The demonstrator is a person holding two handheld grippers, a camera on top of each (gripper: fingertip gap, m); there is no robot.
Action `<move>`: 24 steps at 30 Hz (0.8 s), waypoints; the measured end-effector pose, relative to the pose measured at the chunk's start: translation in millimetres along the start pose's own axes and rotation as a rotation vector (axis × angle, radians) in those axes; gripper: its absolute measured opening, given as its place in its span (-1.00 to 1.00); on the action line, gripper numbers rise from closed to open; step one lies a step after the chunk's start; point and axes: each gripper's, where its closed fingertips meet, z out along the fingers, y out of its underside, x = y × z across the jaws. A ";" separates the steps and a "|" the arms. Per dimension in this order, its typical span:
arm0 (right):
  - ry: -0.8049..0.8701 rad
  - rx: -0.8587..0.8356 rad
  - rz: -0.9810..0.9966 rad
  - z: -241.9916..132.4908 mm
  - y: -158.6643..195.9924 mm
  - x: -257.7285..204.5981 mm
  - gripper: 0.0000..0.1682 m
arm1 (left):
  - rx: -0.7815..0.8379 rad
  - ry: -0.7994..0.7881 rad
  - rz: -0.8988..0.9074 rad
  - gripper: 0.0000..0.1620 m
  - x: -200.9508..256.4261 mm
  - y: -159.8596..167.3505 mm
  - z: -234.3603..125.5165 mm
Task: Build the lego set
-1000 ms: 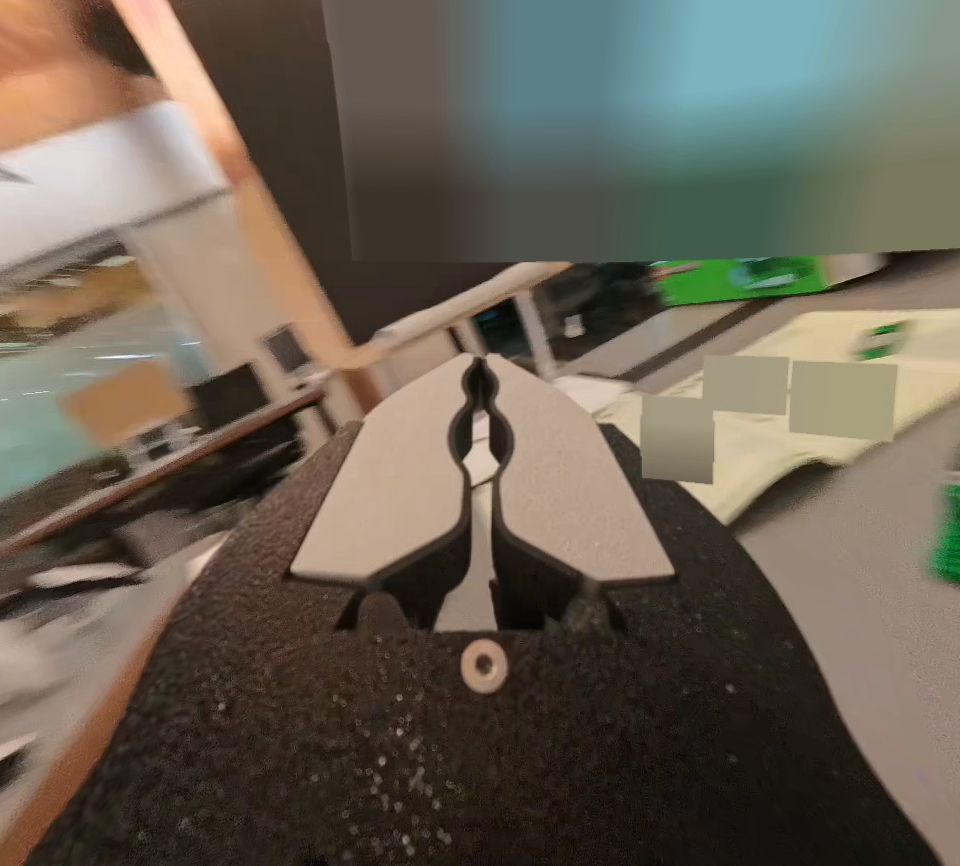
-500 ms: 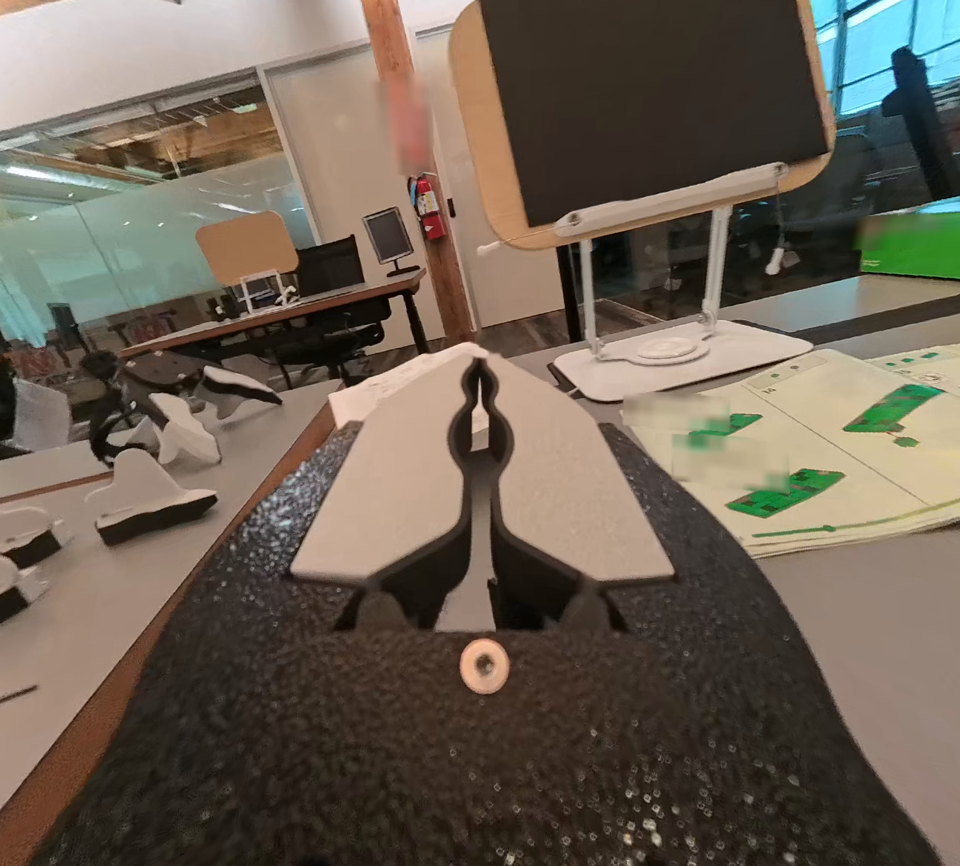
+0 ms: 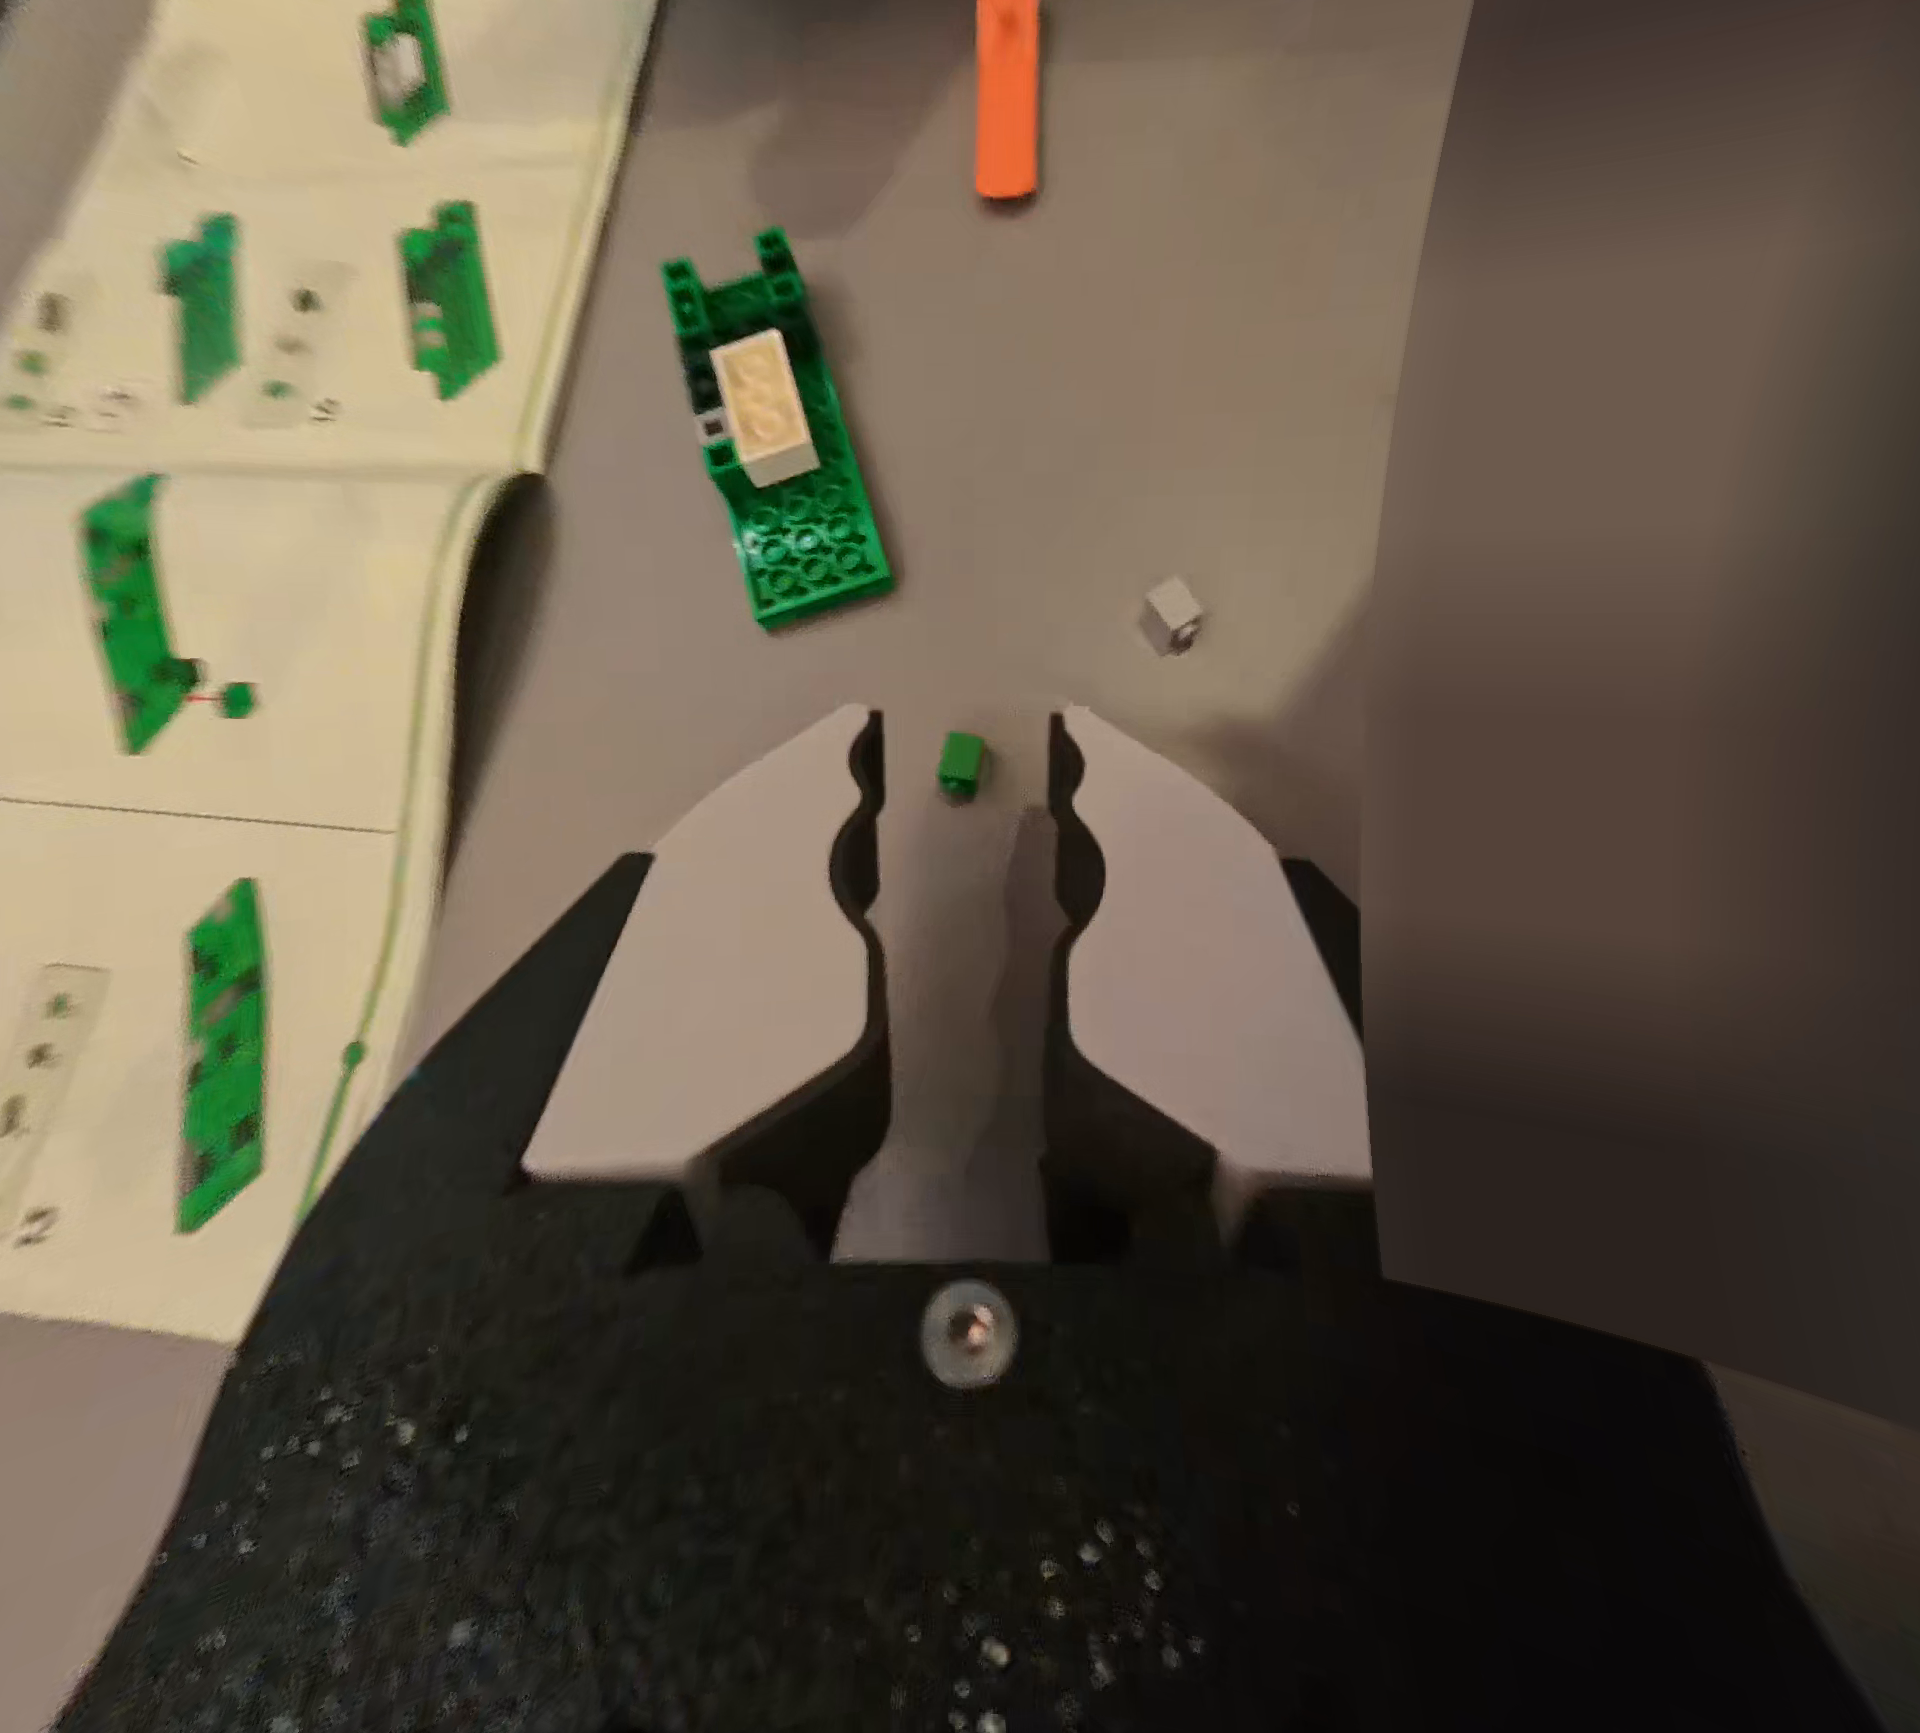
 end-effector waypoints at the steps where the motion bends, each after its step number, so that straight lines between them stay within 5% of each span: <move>1: -0.001 0.001 -0.002 0.0 -0.4 -0.4 -1.00 | -0.010 0.024 -0.008 -0.62 3.0 2.0 3.1; 6: -0.005 0.004 -0.005 -0.2 -1.2 -1.9 -1.00 | -0.065 0.074 -0.047 -0.64 8.4 12.8 10.6; 12: -0.009 0.003 -0.006 0.0 -1.4 -3.3 -1.00 | -0.009 0.280 -0.101 -0.63 42.9 -15.2 16.5; 24: -0.009 0.004 -0.018 -0.6 -2.7 -5.3 -1.00 | -0.193 0.252 -0.133 -0.68 51.1 -8.7 34.9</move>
